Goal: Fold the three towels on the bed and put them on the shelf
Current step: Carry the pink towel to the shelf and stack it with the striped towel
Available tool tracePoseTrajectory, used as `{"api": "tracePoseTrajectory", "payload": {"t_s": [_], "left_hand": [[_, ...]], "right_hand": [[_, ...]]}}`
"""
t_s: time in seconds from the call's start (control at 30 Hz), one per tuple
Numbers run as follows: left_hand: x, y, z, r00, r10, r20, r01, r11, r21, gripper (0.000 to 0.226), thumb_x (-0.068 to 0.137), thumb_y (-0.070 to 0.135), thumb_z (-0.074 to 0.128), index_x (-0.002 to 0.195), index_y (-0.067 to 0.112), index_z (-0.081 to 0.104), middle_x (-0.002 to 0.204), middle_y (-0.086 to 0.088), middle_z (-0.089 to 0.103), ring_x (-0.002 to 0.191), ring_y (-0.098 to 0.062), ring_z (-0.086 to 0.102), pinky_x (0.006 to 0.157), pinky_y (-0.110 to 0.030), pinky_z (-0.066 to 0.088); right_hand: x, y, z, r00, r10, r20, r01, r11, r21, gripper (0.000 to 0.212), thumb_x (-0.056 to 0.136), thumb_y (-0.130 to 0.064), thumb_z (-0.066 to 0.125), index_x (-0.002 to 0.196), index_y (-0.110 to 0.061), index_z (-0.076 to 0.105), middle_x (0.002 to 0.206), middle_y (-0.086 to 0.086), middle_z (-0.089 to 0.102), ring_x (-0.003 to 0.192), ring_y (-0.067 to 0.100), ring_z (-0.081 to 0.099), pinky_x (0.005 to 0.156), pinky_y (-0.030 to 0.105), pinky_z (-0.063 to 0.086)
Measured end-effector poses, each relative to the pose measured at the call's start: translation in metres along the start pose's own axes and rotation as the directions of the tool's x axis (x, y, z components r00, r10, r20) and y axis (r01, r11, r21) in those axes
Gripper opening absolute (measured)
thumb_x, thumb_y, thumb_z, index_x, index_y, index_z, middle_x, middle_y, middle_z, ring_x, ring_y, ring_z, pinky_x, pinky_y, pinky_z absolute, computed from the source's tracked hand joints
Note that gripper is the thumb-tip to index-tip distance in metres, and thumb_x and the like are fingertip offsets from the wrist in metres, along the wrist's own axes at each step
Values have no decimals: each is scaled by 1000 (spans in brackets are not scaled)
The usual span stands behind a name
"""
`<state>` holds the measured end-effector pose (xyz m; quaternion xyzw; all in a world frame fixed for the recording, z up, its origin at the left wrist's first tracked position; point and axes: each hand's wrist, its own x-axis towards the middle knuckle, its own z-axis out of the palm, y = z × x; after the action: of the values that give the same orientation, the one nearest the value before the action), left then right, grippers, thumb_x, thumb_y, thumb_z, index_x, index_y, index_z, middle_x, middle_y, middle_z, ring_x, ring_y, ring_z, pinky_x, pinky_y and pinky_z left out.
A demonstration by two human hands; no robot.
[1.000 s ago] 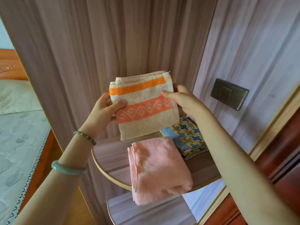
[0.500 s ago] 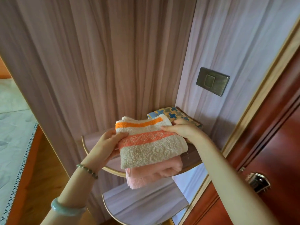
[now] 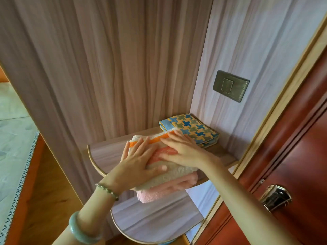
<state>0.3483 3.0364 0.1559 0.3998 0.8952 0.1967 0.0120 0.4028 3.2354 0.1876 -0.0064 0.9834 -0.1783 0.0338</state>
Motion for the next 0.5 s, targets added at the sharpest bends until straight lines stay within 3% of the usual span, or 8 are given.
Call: {"api": "tracePoseTrajectory", "payload": {"t_s": [0.13, 0.27, 0.33, 0.5], "left_hand": [[0, -7, 19, 994, -42, 103, 39, 999, 38, 115, 47, 102, 0, 148, 47, -3, 162, 1, -10, 145, -9, -19, 119, -40, -13], [2, -11, 10, 998, -33, 62, 31, 999, 32, 108, 53, 99, 7, 149, 48, 6, 163, 1, -4, 148, -13, -14, 120, -42, -11], [2, -14, 9, 998, -48, 37, 47, 999, 23, 103, 57, 97, 11, 148, 49, 10, 163, 1, -2, 148, -14, -14, 119, -42, -11], [4, -17, 20, 992, -80, 99, 102, 965, -240, 106, 53, 100, 14, 147, 51, 14, 161, 9, -8, 145, -7, -20, 119, -38, -12]], "right_hand": [[-3, 12, 28, 1000, 7, -19, -7, 1000, 3, 73, 88, -64, 45, 150, -38, 18, 161, -3, -5, 145, 14, -19, 118, 38, -4], [-4, 17, 16, 998, 22, -56, -8, 972, 233, 62, 91, -57, 47, 147, -37, 28, 161, -5, 3, 145, 6, -14, 119, 38, -6], [-5, 23, 16, 995, 50, -88, -26, 968, 250, 57, 93, -54, 46, 146, -37, 32, 161, -5, 3, 145, 3, -11, 119, 38, -5], [-5, 30, 32, 993, 47, -110, -9, 947, 321, 52, 93, -48, 50, 142, -33, 40, 160, -7, 6, 146, 4, -5, 120, 37, -1]]}}
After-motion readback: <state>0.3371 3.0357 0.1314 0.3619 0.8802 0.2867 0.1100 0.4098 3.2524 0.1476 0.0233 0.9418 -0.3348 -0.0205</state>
